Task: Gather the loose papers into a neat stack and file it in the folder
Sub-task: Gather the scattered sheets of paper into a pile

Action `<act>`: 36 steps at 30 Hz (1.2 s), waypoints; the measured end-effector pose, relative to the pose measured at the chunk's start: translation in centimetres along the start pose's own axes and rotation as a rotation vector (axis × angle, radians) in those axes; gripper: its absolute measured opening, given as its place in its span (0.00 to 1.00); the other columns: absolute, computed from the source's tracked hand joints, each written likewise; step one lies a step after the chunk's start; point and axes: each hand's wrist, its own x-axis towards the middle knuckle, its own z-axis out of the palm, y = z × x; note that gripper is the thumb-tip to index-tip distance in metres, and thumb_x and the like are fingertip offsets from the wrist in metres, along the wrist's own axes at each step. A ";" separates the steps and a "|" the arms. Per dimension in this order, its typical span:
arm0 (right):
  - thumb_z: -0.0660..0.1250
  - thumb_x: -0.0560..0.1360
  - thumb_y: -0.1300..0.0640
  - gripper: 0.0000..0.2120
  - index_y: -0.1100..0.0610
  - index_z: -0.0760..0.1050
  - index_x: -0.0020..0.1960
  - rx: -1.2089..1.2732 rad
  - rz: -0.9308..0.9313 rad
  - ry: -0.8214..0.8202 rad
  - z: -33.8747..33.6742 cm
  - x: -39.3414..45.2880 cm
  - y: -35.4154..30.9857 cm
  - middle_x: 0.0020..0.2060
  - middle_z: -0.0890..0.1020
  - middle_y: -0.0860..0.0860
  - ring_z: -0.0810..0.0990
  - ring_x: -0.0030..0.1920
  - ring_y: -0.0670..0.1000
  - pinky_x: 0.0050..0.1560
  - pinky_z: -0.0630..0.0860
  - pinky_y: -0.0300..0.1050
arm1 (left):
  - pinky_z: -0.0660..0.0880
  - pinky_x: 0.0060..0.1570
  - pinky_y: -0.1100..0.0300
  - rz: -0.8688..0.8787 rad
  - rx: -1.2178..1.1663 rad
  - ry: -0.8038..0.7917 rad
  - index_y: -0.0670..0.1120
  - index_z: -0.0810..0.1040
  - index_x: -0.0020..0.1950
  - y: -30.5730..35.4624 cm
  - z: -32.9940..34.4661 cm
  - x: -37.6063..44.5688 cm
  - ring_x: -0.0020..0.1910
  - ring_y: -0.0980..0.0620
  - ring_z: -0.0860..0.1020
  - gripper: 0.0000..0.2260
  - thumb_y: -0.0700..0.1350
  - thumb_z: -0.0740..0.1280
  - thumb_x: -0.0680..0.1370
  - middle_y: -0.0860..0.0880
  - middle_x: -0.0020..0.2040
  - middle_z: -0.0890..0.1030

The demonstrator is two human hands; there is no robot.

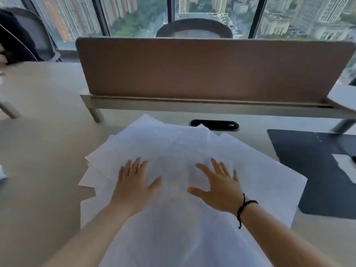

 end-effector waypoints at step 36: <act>0.69 0.54 0.19 0.58 0.44 0.59 0.77 0.048 0.216 0.389 3.8 -7.8 5.8 0.67 0.73 0.52 0.75 0.66 0.58 0.51 0.71 0.52 | 0.80 0.44 0.53 0.034 -0.412 0.160 0.49 0.86 0.46 -1.6 4.2 -5.3 0.39 0.50 0.85 0.15 0.54 0.81 0.65 0.51 0.40 0.87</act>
